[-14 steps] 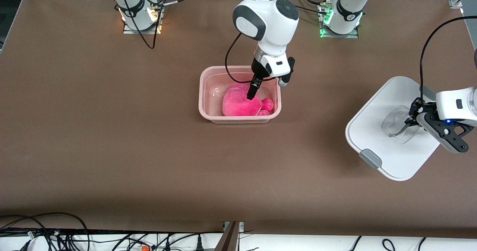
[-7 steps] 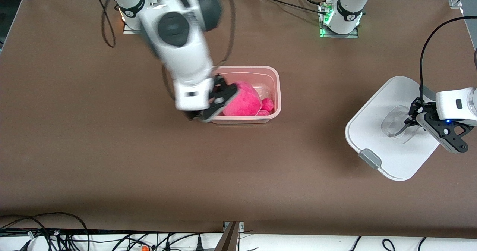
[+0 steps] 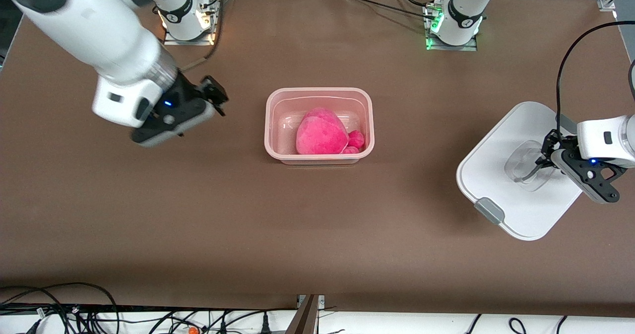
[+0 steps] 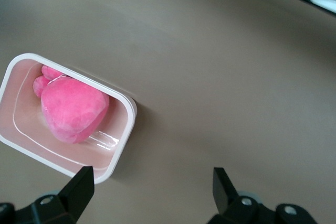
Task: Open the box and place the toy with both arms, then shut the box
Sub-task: 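Carry the white lid over the box with the left gripper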
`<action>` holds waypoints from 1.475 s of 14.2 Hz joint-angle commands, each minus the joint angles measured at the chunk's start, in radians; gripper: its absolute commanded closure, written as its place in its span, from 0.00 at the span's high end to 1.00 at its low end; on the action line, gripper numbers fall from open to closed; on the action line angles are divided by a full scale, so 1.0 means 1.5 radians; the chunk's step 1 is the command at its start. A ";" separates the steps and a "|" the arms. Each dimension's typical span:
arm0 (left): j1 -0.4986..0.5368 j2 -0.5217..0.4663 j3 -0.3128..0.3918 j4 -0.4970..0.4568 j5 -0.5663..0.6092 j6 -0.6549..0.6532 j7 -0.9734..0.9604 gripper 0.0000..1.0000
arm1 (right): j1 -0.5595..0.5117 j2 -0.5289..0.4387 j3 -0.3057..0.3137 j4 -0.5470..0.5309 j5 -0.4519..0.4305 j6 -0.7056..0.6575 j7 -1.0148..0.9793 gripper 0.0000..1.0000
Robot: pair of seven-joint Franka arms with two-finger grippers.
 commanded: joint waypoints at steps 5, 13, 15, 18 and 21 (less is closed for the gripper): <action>-0.204 0.023 -0.017 0.007 -0.010 0.020 -0.005 0.00 | 0.010 -0.201 -0.062 -0.237 -0.001 0.018 0.042 1.00; -0.427 0.075 -0.017 0.003 -0.014 0.047 -0.045 0.00 | -0.091 -0.258 0.015 -0.314 -0.091 0.052 0.070 1.00; -0.452 0.096 -0.017 0.003 -0.020 0.093 -0.045 0.00 | -0.116 -0.255 0.031 -0.309 -0.099 0.061 0.060 1.00; -0.485 0.117 -0.016 -0.002 -0.016 0.144 -0.037 0.00 | -0.147 -0.239 0.043 -0.291 -0.097 0.064 0.059 1.00; -0.499 0.124 -0.016 -0.004 -0.013 0.146 -0.034 0.00 | -0.147 -0.238 0.043 -0.288 -0.101 0.064 0.059 1.00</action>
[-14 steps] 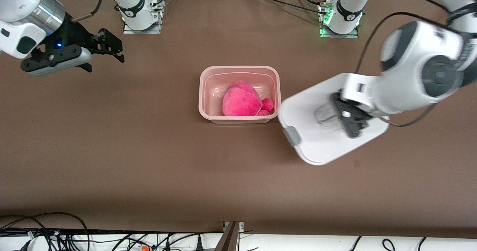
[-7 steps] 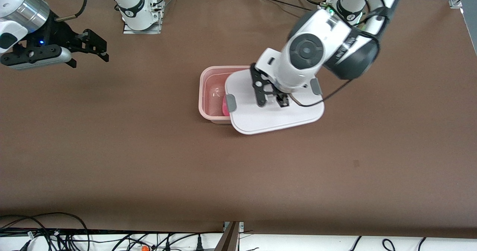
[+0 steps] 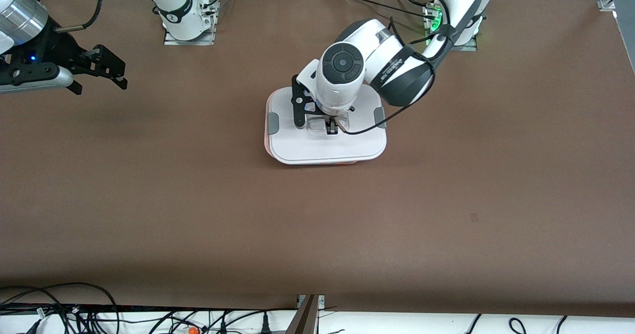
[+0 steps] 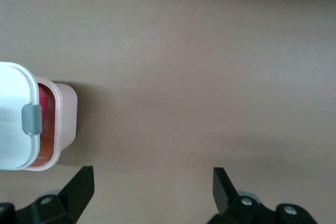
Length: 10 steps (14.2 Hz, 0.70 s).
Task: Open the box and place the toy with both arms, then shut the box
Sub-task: 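Lower the lid onto the box and press it down with the left gripper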
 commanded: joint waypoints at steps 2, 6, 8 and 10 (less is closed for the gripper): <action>-0.020 0.006 0.009 0.005 -0.007 0.006 0.014 0.00 | -0.014 0.003 0.017 0.010 -0.010 0.002 0.007 1.00; -0.024 0.018 0.009 0.001 0.002 0.034 0.017 0.00 | -0.026 0.005 0.008 0.016 -0.014 0.002 0.004 1.00; -0.029 0.022 0.009 0.001 0.010 0.041 0.017 0.00 | -0.029 0.013 0.005 0.016 -0.021 0.002 0.004 1.00; -0.030 0.023 0.009 0.000 0.011 0.041 0.017 0.00 | -0.029 0.015 0.005 0.016 -0.020 0.002 0.010 1.00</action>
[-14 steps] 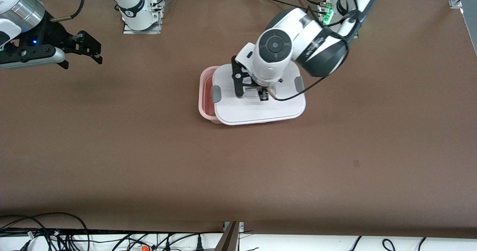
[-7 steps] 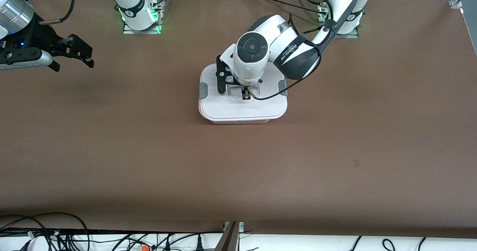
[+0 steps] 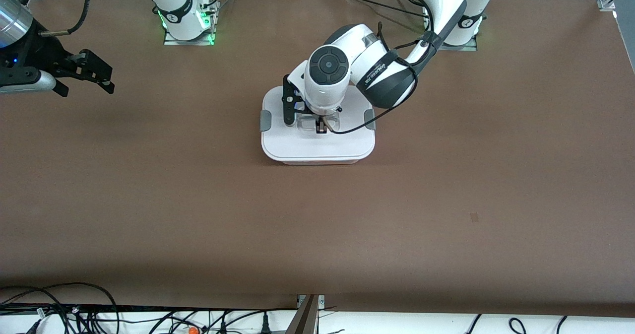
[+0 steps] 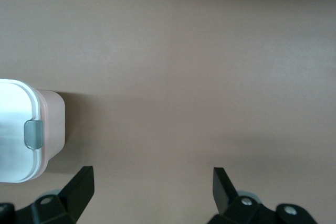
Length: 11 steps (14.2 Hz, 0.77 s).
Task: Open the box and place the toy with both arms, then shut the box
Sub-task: 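Lower the lid onto the box and press it down with the left gripper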
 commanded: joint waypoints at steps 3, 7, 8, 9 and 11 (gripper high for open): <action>-0.014 -0.002 0.008 -0.005 0.009 0.007 0.010 0.00 | -0.006 0.008 0.006 0.014 -0.007 -0.003 0.006 1.00; -0.013 -0.006 0.008 -0.025 0.009 0.006 0.011 0.00 | -0.006 0.008 -0.003 0.023 -0.007 0.000 0.004 1.00; -0.016 -0.007 0.008 -0.028 0.013 0.004 0.011 0.00 | -0.006 0.009 -0.003 0.028 -0.007 0.001 0.004 1.00; -0.018 -0.010 0.008 -0.037 0.028 0.004 0.011 0.00 | -0.006 0.009 -0.003 0.028 -0.007 0.002 0.004 1.00; -0.019 -0.009 0.008 -0.039 0.030 0.005 0.010 0.00 | -0.004 0.009 -0.002 0.028 -0.008 0.003 0.004 1.00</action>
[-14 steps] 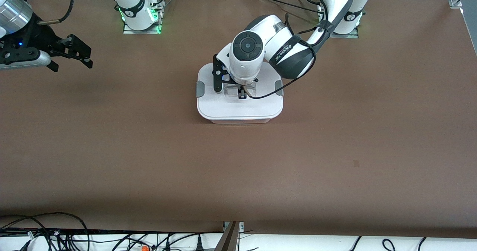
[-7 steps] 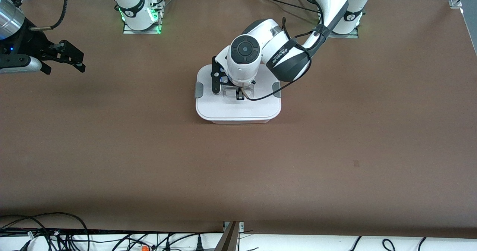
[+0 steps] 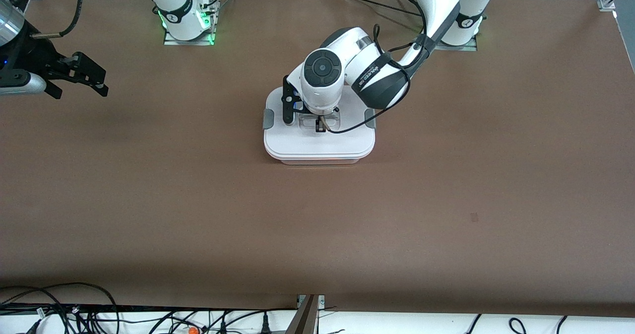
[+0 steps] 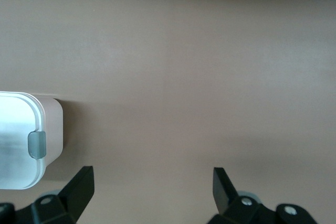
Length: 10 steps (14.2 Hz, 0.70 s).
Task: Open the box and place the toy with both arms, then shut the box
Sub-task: 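Lower the lid onto the box and press it down with the left gripper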
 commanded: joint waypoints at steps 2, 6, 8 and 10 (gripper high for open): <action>-0.006 -0.006 0.007 -0.014 0.014 0.007 0.006 0.00 | -0.001 0.006 0.003 0.014 -0.007 -0.001 0.006 1.00; -0.005 -0.004 0.009 -0.011 0.007 0.007 0.000 0.00 | -0.004 0.013 0.002 0.015 -0.005 0.005 0.004 1.00; -0.004 0.005 0.012 -0.006 0.006 0.008 -0.001 0.00 | -0.003 0.019 0.002 0.015 -0.006 0.009 0.004 1.00; -0.003 0.009 0.013 -0.004 0.006 0.019 -0.003 0.00 | -0.004 0.019 0.002 0.014 0.000 0.008 0.006 1.00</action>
